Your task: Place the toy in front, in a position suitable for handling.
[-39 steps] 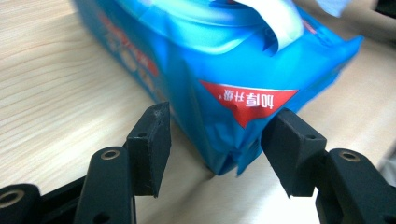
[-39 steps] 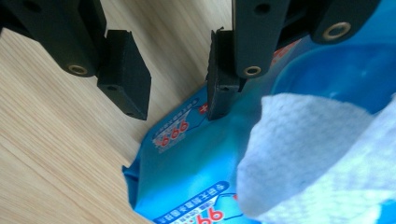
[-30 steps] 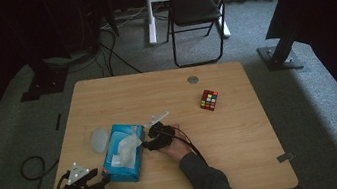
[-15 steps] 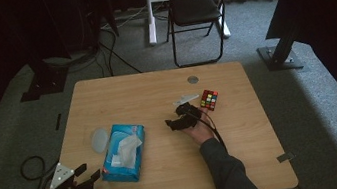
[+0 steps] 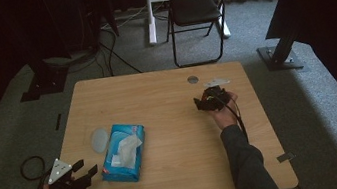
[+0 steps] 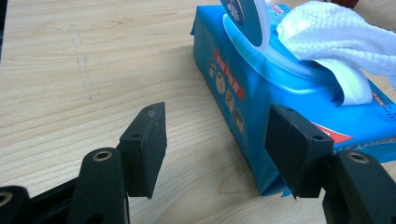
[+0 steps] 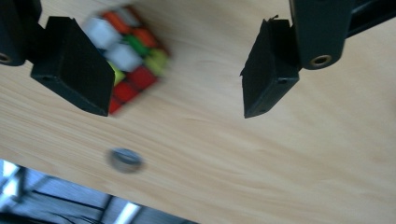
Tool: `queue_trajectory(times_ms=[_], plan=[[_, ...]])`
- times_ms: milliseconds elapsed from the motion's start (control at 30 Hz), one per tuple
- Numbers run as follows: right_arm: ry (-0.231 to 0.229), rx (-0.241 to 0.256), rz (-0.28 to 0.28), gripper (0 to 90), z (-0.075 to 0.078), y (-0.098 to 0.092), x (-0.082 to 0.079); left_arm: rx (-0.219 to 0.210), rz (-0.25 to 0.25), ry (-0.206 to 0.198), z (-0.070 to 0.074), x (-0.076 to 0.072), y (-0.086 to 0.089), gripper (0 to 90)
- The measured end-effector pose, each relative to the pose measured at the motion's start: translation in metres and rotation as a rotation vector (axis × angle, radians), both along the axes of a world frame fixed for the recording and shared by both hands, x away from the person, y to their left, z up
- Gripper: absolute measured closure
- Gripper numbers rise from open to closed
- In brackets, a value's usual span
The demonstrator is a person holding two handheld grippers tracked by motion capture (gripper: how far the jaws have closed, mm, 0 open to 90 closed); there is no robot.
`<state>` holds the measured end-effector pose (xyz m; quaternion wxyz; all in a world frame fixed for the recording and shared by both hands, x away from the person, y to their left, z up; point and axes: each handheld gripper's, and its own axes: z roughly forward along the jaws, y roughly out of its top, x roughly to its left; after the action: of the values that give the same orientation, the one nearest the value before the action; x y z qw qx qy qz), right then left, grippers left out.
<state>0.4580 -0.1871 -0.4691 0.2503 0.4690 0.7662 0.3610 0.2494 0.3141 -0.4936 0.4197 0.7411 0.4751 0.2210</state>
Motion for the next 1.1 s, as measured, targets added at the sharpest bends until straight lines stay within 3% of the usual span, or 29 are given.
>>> queue_trajectory(times_ms=[100,267,367,467,700,933,1100], plan=[[0.007,0.014,-0.082,24.9,-0.004,-0.022,0.012,0.002,-0.002,0.006,-0.001,0.001,-0.001,39.8],[0.073,0.035,-0.113,25.5,-0.014,-0.037,0.029,0.001,-0.007,0.014,-0.003,0.002,-0.001,39.7],[0.119,0.084,-0.117,25.3,-0.024,-0.043,0.036,0.004,-0.011,0.018,-0.004,0.003,-0.002,39.6],[0.149,0.179,-0.117,27.3,-0.030,-0.048,0.041,0.005,-0.014,0.019,-0.004,0.003,-0.002,39.6],[0.190,0.275,-0.057,32.9,-0.034,-0.047,0.044,0.009,-0.021,0.022,-0.005,0.003,-0.004,39.5],[0.184,0.241,0.035,36.0,-0.032,-0.024,0.038,0.018,-0.032,0.023,-0.006,0.004,-0.007,39.1],[0.165,0.231,0.070,27.1,-0.030,-0.010,0.035,0.019,-0.033,0.023,-0.006,0.005,-0.008,39.0]])
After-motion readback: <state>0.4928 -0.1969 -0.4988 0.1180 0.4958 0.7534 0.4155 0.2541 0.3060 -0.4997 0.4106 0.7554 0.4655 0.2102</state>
